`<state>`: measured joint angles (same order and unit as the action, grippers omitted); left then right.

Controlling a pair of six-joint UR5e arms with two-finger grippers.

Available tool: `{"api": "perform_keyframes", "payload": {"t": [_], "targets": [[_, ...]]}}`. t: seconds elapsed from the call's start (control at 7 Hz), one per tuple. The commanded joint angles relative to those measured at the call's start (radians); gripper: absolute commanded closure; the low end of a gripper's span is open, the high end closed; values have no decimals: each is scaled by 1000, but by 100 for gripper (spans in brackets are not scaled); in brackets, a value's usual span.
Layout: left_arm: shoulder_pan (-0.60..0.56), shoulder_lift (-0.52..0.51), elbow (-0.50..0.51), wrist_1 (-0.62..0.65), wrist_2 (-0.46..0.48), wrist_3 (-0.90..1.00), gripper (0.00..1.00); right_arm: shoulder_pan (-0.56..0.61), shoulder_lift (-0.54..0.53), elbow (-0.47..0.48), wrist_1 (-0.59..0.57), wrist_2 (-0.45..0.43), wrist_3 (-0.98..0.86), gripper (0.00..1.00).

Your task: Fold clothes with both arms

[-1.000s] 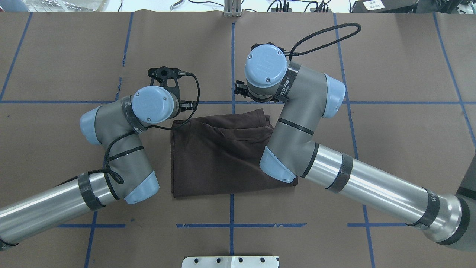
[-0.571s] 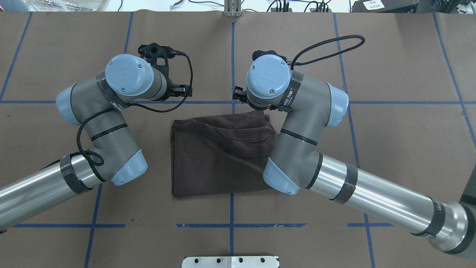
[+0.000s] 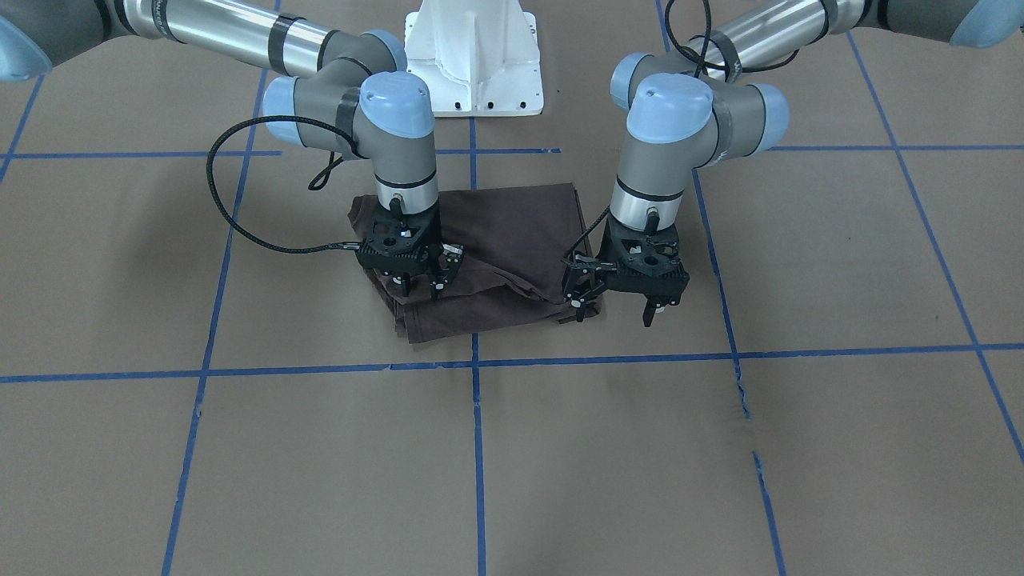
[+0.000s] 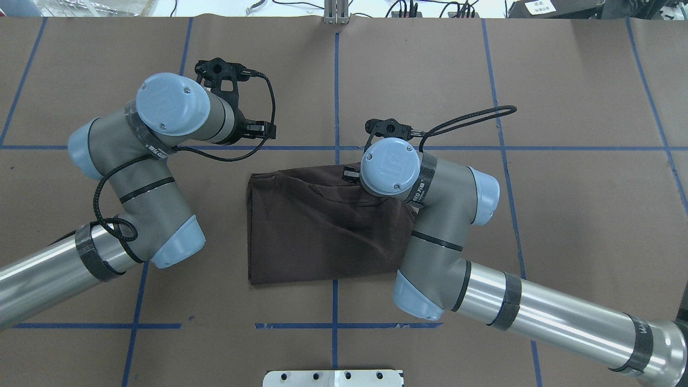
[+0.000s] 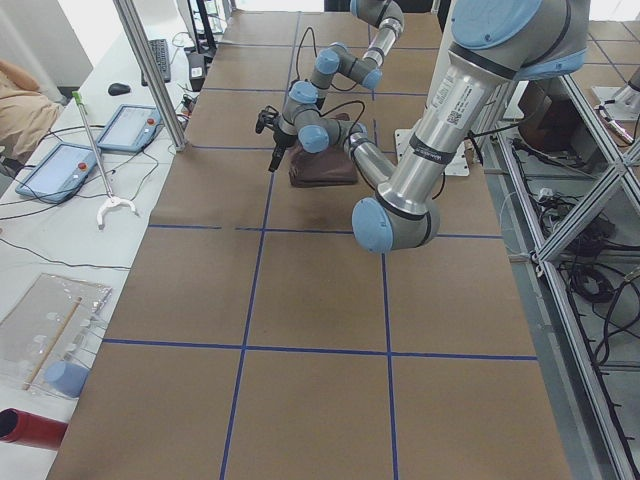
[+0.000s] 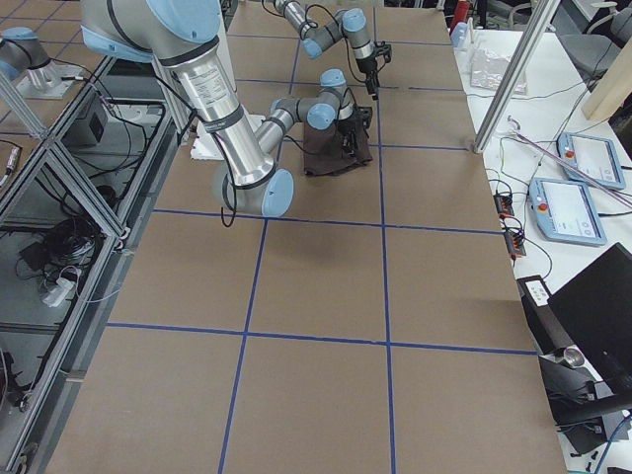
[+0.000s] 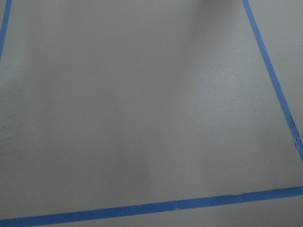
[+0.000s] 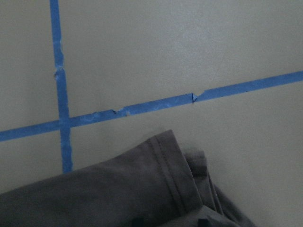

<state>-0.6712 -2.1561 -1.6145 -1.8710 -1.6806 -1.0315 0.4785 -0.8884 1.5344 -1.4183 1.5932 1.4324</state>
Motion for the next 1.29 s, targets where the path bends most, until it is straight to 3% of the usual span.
{"api": "perform_keyframes", "payload": {"t": [0.0,0.14,0.29,0.43,0.57,1.14], "targets": [[-1,7,-1,-3,1,1,0,-3,-14,-5,-1,-7,-17,51],[-1,7,-1,-3,1,1,0,-5,-12,-11,-1,-21,-26,51],[-1,7,-1,-3,1,1,0,-5,-12,-14,-1,-24,-24,63],[-1,7,-1,-3,1,1,0,-5,-6,-17,1,-32,-14,89],[1,7,-2,-2,1,1,0,-5,-4,-22,2,-41,-7,100],[1,7,-2,-3,1,1,0,15,-6,-20,-14,-59,-12,100]]}}
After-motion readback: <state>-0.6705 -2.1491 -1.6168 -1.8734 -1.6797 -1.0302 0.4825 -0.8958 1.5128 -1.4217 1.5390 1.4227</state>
